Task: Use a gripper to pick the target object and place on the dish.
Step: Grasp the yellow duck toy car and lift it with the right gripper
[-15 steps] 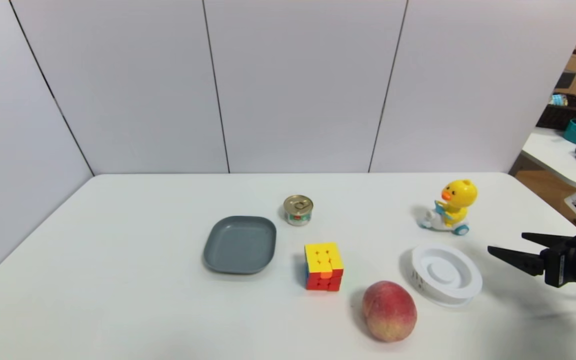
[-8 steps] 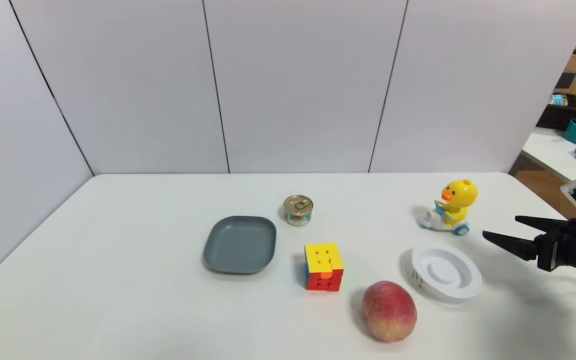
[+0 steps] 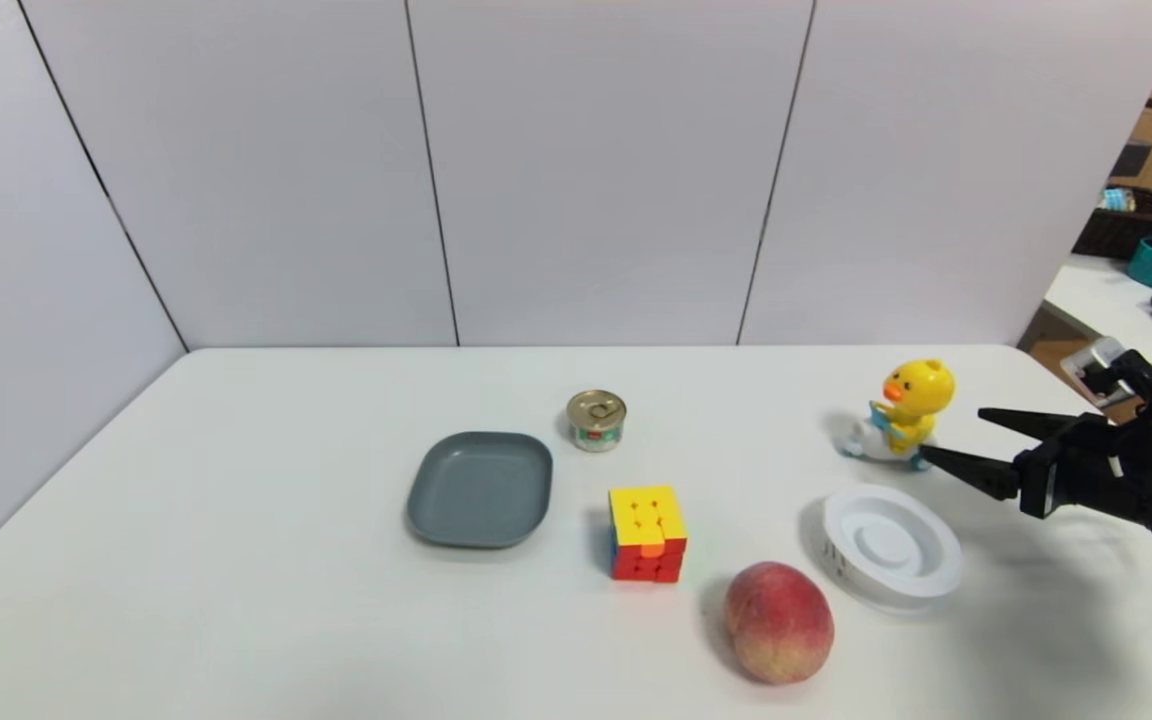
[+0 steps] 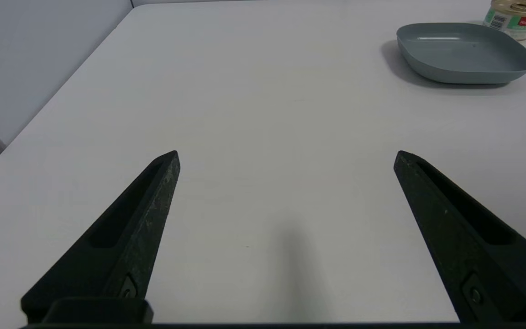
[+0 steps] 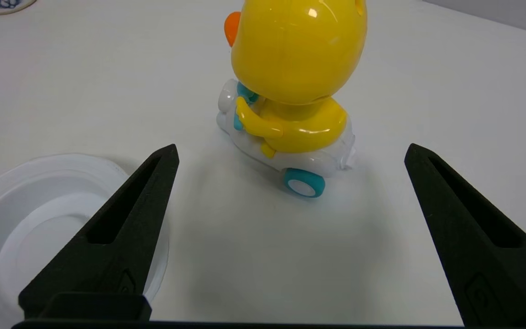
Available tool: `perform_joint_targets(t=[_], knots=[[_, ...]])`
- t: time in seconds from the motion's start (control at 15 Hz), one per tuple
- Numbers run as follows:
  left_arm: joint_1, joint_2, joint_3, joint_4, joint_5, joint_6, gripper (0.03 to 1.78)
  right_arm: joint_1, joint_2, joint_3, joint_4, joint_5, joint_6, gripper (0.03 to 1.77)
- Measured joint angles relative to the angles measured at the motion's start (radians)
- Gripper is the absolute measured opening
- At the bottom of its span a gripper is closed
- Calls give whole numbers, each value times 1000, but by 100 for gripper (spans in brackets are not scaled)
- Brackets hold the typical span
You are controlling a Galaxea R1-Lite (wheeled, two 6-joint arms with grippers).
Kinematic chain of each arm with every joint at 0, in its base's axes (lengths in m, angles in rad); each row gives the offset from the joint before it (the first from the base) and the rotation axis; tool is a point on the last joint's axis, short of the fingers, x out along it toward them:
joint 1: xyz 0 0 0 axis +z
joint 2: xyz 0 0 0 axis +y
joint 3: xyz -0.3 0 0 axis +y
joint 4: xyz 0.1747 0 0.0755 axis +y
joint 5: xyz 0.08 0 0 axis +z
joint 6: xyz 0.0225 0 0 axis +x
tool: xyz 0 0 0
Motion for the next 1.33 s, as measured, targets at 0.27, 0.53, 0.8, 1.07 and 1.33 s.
perform_joint_targets(t=[0.27, 0.53, 0.8, 1.07, 1.33], knots=[[0, 0, 0, 0, 0, 0, 169, 18, 35, -38, -6, -10, -7, 171], [0, 0, 0, 0, 0, -1, 169, 24, 57, -53, -6, -12, -4, 171], [0, 0, 0, 0, 0, 0, 169, 32, 82, -79, -8, -12, -2, 171], [0, 0, 0, 0, 0, 0, 169, 39, 116, -113, -13, -12, 0, 171], [0, 0, 0, 0, 0, 0, 169, 40, 142, -137, -16, -12, 1, 171]])
